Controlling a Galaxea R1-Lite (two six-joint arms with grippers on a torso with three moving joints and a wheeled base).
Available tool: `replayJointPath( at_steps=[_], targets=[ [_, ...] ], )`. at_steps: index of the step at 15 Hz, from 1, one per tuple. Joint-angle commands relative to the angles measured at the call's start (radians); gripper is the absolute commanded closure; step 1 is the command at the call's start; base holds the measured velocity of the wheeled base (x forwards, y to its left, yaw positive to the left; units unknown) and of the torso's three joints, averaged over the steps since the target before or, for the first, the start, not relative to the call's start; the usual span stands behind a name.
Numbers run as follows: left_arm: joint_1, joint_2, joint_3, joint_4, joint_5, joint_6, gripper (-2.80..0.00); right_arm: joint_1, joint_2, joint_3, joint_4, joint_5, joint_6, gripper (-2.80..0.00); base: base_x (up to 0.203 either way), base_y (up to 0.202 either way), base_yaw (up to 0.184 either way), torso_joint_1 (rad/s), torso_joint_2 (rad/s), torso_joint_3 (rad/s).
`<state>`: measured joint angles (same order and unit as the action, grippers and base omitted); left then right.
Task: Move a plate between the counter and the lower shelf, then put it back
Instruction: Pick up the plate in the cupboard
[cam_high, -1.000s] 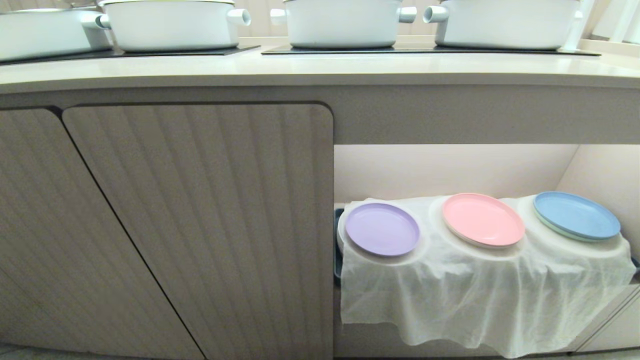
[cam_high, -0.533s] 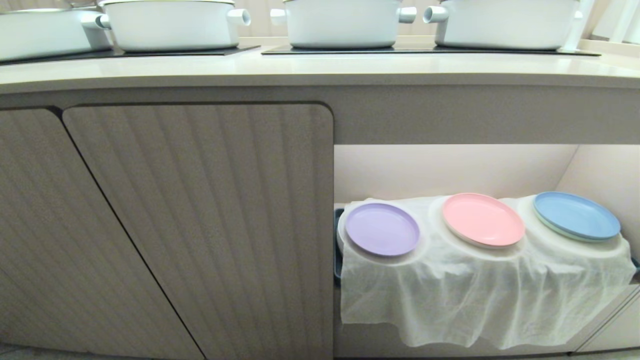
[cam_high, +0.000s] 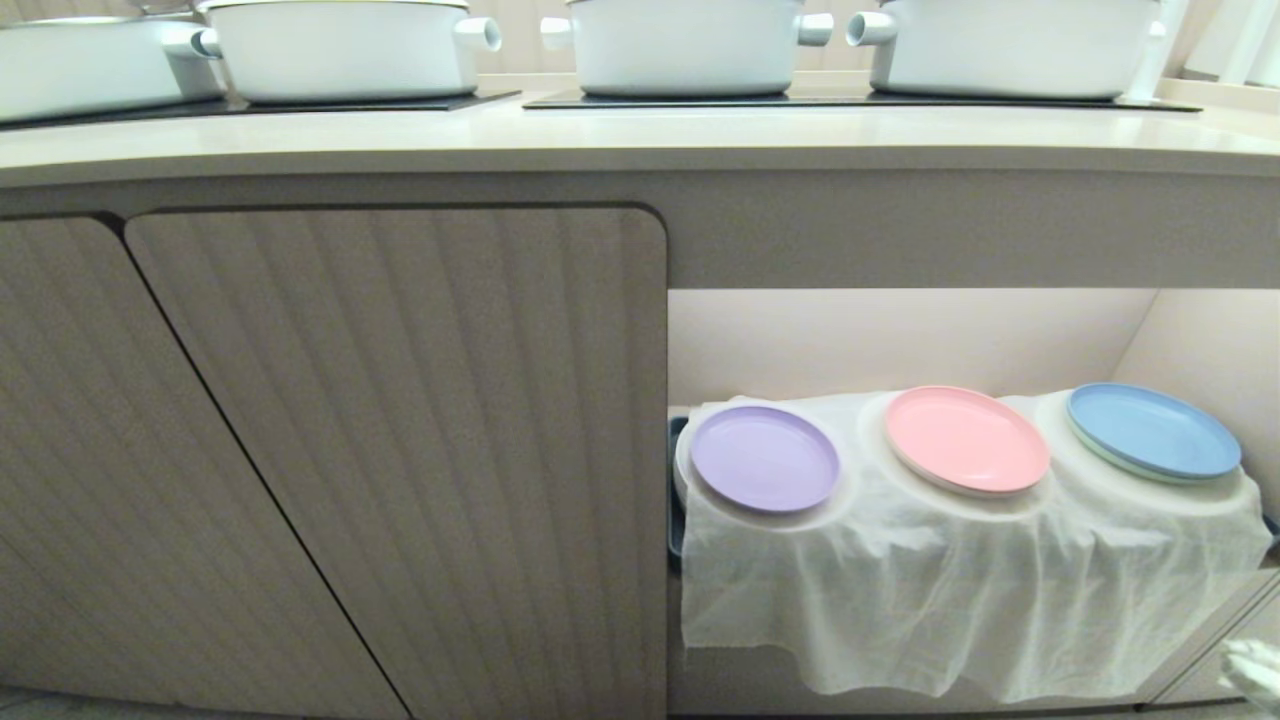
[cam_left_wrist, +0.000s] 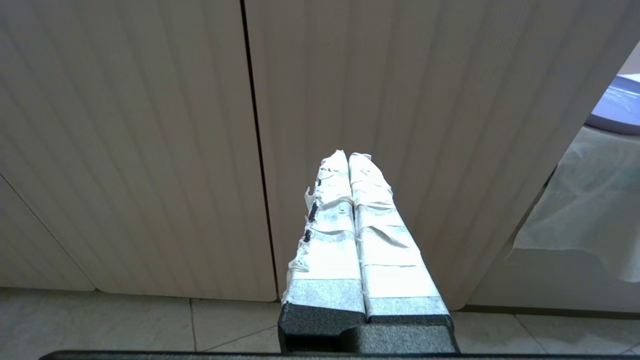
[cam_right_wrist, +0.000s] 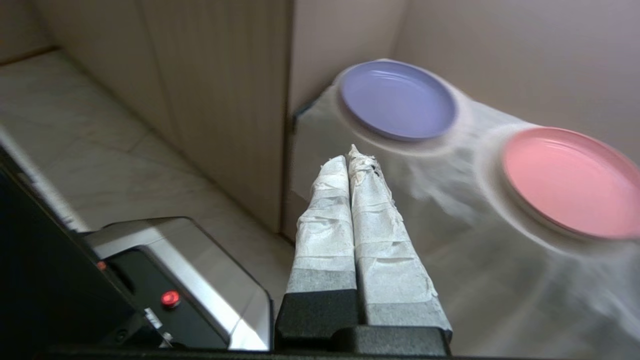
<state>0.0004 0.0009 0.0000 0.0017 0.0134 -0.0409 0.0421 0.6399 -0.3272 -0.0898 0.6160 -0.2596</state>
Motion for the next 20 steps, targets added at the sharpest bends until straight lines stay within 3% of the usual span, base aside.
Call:
replayJointPath(
  at_steps=[1,5,9,11,13,17,20],
  targets=[
    [0.0,0.001,0.0,0.0,0.0,-0.001,0.0,0.054,0.25,0.023,-0.12,0.026,-0.001,0.0,0.0,0.0,0.0,0.0,0.0,0.0],
    [0.001,0.001,0.0,0.0,0.0,-0.001,0.0,0.096,0.56,0.041,-0.362,0.12,-0.002,0.0,0.0,0.0,0.0,0.0,0.0,0.0],
    [0.0,0.001,0.0,0.0,0.0,-0.001,0.0,0.101,0.824,0.022,-0.507,0.147,-0.004,0.0,0.0,0.0,0.0,0.0,0.0,0.0],
    [0.001,0.001,0.0,0.0,0.0,-0.001,0.0,0.098,0.911,-0.033,-0.523,0.145,0.016,0.0,0.0,0.0,0.0,0.0,0.0,0.0],
    [0.0,0.001,0.0,0.0,0.0,-0.001,0.0,0.095,0.965,-0.099,-0.506,0.131,0.113,0.0,0.0,0.0,0.0,0.0,0.0,0.0],
    [0.0,0.001,0.0,0.0,0.0,-0.001,0.0,0.097,1.046,-0.232,-0.387,-0.027,0.238,0.0,0.0,0.0,0.0,0.0,0.0,0.0],
    [0.001,0.001,0.0,0.0,0.0,-0.001,0.0,0.1,1.104,-0.284,-0.351,-0.062,0.303,0.0,0.0,0.0,0.0,0.0,0.0,0.0]
  ],
)
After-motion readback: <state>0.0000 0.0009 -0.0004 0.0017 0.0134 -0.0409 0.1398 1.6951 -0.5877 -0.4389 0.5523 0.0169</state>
